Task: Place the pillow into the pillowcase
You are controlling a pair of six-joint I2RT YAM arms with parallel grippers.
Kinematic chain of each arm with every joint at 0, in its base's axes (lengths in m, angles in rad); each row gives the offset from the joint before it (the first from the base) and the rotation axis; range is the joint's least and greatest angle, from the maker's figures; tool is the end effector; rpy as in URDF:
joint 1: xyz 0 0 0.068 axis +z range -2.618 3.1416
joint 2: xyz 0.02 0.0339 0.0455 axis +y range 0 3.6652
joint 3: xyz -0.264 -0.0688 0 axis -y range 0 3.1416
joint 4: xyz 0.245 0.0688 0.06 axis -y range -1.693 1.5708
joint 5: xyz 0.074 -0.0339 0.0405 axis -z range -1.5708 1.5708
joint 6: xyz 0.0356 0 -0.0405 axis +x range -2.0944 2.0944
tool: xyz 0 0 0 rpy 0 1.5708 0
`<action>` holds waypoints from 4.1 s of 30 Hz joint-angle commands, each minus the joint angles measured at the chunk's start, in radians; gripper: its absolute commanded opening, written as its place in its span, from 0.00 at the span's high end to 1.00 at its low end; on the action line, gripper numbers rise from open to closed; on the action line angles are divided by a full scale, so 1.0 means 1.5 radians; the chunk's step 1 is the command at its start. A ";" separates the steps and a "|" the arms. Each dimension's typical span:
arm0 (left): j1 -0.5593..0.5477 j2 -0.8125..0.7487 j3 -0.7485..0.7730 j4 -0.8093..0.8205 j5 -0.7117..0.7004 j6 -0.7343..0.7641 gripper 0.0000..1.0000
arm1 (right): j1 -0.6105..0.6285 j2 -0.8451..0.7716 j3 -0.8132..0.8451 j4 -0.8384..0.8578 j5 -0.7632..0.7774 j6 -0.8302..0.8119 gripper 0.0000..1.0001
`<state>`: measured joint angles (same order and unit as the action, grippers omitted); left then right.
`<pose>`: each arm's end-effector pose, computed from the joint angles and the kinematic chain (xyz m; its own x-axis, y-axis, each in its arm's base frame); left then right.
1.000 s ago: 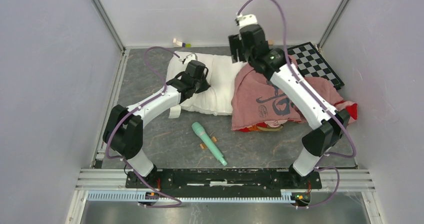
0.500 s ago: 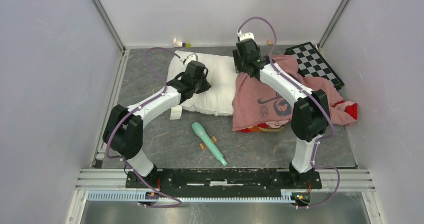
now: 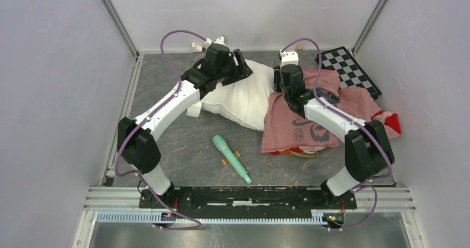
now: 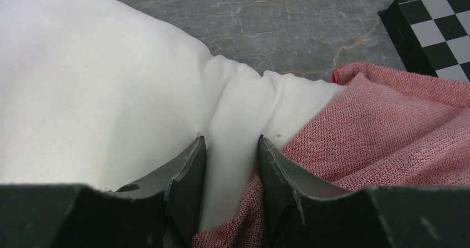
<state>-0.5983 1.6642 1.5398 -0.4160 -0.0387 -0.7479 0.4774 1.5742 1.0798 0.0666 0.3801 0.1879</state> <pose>0.3223 -0.2180 0.3491 -0.6758 -0.3618 -0.6422 0.1034 0.8161 -0.5686 0.3280 0.1548 0.2696 -0.3857 -0.0042 -0.9226 -0.0558 0.9983 0.0187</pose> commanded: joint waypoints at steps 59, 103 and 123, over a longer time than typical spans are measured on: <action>-0.071 0.151 -0.311 0.298 -0.018 -0.119 0.97 | -0.031 0.137 0.300 -0.401 0.125 -0.016 0.25; -0.086 0.133 -0.340 0.314 -0.017 -0.118 0.98 | -0.005 0.137 0.392 -0.515 0.077 0.013 0.41; -0.119 0.122 -0.298 0.326 -0.016 -0.111 0.97 | 0.155 0.266 0.756 -0.489 -0.024 0.029 1.00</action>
<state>-0.7227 1.7901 1.0779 0.3130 -0.1070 -0.9310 0.5884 1.9289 2.0678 -0.7704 0.4637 0.2039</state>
